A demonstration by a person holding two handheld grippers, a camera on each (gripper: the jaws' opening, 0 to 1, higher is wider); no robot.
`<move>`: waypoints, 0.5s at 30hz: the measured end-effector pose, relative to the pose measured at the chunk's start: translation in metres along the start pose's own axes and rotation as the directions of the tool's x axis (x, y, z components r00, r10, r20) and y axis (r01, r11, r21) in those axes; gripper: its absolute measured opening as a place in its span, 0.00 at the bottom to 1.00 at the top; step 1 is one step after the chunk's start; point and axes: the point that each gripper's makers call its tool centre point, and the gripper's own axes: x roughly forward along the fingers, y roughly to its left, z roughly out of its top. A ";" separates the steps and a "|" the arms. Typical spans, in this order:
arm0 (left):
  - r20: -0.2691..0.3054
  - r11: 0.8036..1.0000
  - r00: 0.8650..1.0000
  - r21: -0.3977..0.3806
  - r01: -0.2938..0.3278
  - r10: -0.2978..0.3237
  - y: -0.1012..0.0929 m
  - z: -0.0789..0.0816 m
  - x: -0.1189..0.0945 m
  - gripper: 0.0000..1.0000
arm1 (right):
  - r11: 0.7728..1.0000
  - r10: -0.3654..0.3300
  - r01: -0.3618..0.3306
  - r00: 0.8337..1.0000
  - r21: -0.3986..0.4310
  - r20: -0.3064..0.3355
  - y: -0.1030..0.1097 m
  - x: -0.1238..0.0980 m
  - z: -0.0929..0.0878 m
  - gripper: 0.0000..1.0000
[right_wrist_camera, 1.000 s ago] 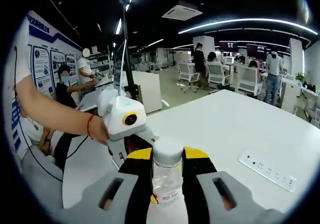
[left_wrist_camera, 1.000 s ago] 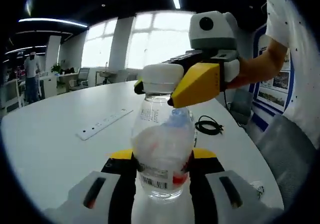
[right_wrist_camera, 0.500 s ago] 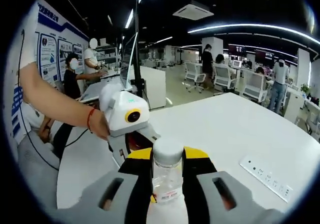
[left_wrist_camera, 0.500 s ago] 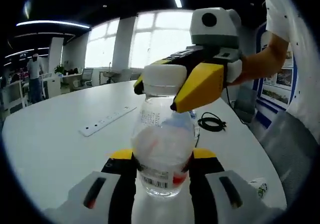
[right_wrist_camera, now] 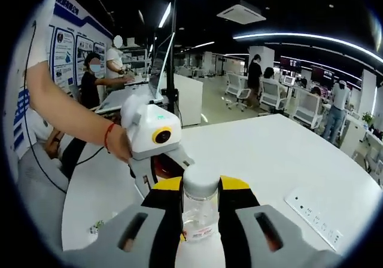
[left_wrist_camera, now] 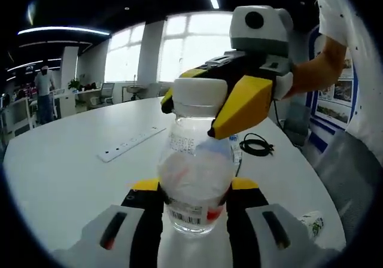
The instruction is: Arrange the tabletop items into an orderly group along one side of the table until the central work area is clear of visible clutter.
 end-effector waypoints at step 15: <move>-0.034 0.999 0.999 0.012 0.032 -0.031 -0.003 -0.008 0.003 0.40 | 1.000 -0.019 0.019 0.999 -0.006 -0.031 0.001 0.000 -0.010 0.19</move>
